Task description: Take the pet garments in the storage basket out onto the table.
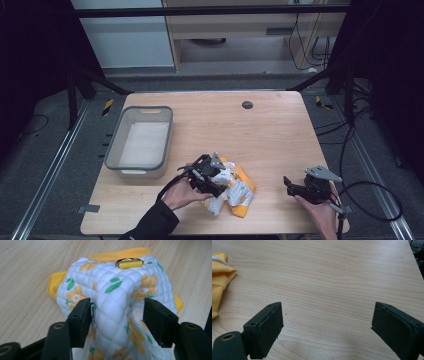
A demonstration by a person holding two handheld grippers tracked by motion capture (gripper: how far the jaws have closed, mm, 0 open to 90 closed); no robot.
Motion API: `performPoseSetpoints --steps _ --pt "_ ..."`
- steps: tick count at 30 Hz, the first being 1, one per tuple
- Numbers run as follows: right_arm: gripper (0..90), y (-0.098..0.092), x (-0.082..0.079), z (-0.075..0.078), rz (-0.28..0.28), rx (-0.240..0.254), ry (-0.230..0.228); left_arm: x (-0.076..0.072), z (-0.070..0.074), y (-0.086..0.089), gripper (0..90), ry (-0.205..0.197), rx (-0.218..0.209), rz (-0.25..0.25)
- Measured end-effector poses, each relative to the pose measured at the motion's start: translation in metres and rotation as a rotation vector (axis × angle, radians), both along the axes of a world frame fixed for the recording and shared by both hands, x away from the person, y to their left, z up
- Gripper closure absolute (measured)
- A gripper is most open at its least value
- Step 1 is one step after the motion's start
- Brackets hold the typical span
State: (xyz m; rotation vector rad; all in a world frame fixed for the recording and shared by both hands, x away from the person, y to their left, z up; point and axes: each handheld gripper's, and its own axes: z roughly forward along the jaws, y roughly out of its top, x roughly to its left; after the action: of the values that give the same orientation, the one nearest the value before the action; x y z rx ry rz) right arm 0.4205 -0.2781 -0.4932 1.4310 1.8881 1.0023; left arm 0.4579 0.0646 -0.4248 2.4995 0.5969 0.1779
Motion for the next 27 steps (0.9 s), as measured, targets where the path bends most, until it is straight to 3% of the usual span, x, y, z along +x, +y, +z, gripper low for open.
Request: performPoseSetpoints --steps 13,18,27 --pt "9.9 -0.001 0.0 0.0 -0.004 0.008 0.006 -0.005 0.015 0.016 30.1 -0.031 -0.074 0.027" --pt "9.9 0.0 0.0 0.0 -0.003 0.009 0.006 -0.009 0.023 0.025 26.0 -0.071 -0.117 0.043" --pt "9.9 -0.002 0.0 0.0 -0.007 0.004 -0.001 -0.016 0.034 0.043 23.3 -0.146 -0.196 0.121"
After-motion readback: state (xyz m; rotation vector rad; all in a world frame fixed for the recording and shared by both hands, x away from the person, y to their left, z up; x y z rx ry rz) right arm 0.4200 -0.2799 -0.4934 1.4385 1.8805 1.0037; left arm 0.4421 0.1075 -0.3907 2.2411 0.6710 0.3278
